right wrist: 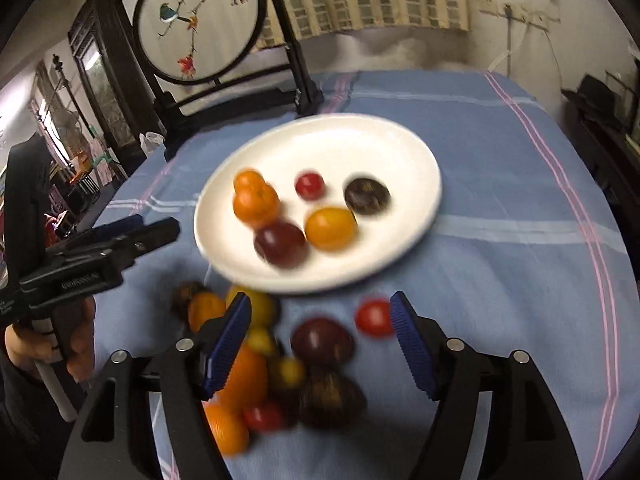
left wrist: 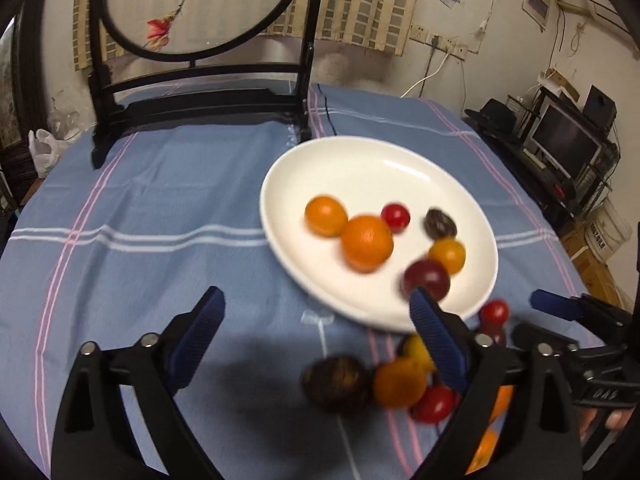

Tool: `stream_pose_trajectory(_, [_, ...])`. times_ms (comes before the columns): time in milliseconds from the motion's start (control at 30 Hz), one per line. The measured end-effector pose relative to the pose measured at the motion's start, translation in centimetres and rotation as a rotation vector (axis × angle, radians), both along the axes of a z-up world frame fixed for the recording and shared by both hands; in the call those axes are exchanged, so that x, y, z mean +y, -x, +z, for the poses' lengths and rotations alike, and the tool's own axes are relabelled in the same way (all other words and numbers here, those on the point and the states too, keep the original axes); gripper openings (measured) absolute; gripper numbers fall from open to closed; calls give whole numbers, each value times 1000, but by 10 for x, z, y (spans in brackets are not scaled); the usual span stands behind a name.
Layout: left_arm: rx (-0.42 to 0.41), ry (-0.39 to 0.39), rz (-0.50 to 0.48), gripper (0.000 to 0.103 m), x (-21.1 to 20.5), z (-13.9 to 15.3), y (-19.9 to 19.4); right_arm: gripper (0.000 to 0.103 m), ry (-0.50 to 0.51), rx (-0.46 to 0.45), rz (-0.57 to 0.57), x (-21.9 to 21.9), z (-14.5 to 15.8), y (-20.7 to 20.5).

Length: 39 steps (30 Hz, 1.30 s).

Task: Organize fruits
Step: 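Grasp a mandarin with the right tool while the left tool grasps a brown fruit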

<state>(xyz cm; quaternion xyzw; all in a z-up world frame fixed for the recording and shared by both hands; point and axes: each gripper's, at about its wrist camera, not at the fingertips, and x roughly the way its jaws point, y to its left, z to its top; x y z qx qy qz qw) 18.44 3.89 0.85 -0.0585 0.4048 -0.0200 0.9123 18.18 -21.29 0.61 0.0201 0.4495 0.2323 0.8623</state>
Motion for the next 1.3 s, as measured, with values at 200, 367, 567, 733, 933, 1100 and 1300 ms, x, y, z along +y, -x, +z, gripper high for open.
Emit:
stream_pose_trajectory(200, [27, -18, 10, 96, 6, -17, 23, 74, -26, 55, -2, -14, -13, 42])
stream_pose_trajectory(367, [32, -18, 21, 96, 17, -29, 31, 74, 26, 49, 50, 9, -17, 72])
stream_pose_trajectory(567, [34, 15, 64, 96, 35, -29, 30, 74, 44, 65, 61, 34, -27, 87])
stream_pose_trajectory(733, [5, -38, 64, 97, 31, -26, 33, 73, 63, 93, 62, 47, -34, 94])
stream_pose_trajectory(933, [-5, -71, 36, 97, 28, -24, 33, 54, 110, 90, 61, 65, -37, 92])
stream_pose_trajectory(1100, [18, -41, 43, 97, 34, -28, 30, 41, 127, 63, 22, 68, -39, 81])
stream_pose_trajectory(1300, [55, 10, 21, 97, 32, -34, 29, 40, 83, 67, 5, 58, -39, 86])
